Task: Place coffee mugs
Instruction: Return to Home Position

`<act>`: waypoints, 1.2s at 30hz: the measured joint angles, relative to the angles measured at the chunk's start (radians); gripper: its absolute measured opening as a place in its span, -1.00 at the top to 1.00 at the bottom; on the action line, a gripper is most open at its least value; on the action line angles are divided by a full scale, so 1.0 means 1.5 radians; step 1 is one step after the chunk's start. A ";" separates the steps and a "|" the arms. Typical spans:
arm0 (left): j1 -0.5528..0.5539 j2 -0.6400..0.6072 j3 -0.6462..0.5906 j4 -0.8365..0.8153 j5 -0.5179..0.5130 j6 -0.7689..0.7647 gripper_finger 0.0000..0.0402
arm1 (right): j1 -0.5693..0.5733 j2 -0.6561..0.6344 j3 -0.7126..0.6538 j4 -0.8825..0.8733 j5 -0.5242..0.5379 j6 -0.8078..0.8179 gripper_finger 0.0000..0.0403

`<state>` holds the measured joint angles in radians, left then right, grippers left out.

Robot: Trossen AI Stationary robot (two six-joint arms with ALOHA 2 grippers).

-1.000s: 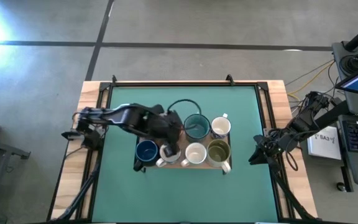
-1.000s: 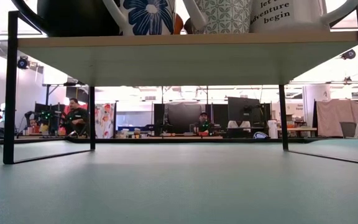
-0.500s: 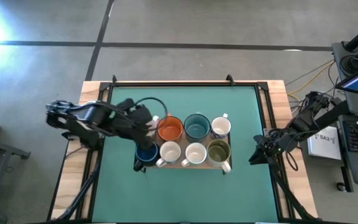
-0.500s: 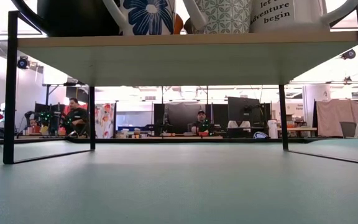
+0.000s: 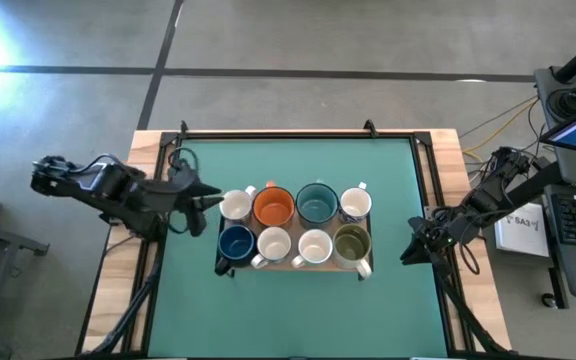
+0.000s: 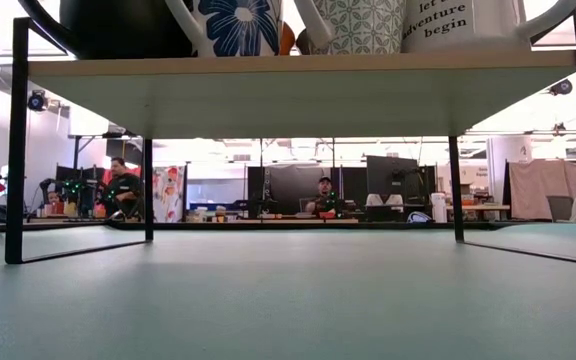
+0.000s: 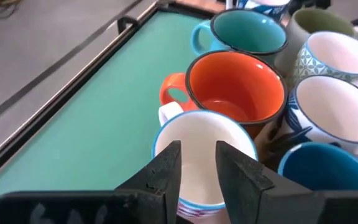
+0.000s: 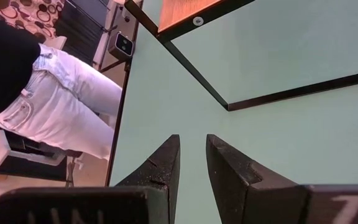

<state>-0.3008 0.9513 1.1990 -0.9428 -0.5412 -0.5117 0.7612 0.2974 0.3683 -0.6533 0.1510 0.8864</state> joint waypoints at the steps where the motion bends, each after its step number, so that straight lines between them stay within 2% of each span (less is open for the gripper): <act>1: 0.000 -0.023 -0.028 0.024 0.000 0.005 0.59 | 0.000 0.000 0.000 0.000 0.000 0.000 0.66; 13: 0.000 -0.252 -0.311 0.304 0.013 0.101 0.59 | 0.000 0.000 0.000 0.000 0.000 0.000 0.66; 24: 0.000 -0.462 -0.502 0.543 0.125 0.220 0.59 | 0.000 0.000 0.000 0.000 0.000 0.000 0.66; 36: 0.000 -0.635 -0.689 0.760 0.200 0.231 0.59 | 0.000 0.000 0.000 0.000 0.000 0.000 0.66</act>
<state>-0.3008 -0.0015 0.1660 0.1968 -0.2406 -0.1654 0.7612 0.2973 0.3683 -0.6533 0.1509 0.8864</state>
